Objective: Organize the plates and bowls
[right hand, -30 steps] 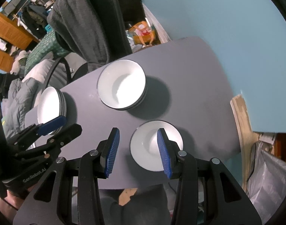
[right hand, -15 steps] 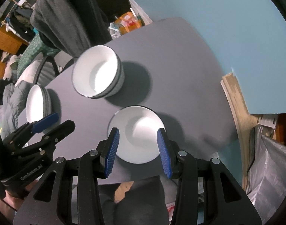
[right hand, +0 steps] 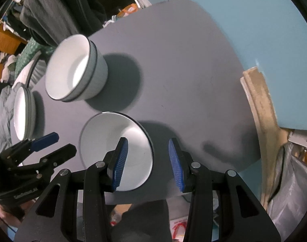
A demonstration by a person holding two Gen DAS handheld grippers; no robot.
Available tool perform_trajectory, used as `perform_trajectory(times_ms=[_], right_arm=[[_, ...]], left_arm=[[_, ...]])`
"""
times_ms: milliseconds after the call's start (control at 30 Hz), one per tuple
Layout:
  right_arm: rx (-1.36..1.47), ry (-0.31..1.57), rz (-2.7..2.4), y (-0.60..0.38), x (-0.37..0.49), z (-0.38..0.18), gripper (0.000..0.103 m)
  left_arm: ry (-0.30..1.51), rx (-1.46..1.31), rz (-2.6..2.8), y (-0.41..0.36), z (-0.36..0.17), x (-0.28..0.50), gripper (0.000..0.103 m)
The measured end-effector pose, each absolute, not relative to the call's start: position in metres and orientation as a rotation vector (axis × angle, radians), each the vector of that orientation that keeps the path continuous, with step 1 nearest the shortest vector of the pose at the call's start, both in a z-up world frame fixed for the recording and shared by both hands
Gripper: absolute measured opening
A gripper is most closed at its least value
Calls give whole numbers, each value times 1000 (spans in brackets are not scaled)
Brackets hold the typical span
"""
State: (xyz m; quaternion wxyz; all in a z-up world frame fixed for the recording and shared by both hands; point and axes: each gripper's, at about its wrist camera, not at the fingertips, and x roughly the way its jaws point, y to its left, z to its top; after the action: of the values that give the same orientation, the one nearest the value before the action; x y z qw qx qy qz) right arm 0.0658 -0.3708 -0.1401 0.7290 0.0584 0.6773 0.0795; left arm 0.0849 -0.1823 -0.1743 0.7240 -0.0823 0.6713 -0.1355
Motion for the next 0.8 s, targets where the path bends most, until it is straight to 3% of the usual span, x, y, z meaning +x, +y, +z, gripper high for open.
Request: perform_trajectory(times_ms=[67,400,500,567,633,800], right_arm=[[120,1499,184,-372,65,-150,50],[130,1524,239,-368,60,-179,51],[126,1525,244,-366,58,-182,46],[133,1535,246,-364,58,-184,24],[155,1537,245,-364,57,-184,16],[153,1546,236,-360,54,-183,14]], left_arm=[[1490,-179,-301,-186,-179,85,64],[1551,-228,-272,-188,-205,85,64],[1563,-235,-267,-187,-210,86,50],[1570,-226,-272,-186,-211,86,44],[1566,-245,-307,-185,-212,87,34],[1576,-214,-336,-189,-208,86,14]])
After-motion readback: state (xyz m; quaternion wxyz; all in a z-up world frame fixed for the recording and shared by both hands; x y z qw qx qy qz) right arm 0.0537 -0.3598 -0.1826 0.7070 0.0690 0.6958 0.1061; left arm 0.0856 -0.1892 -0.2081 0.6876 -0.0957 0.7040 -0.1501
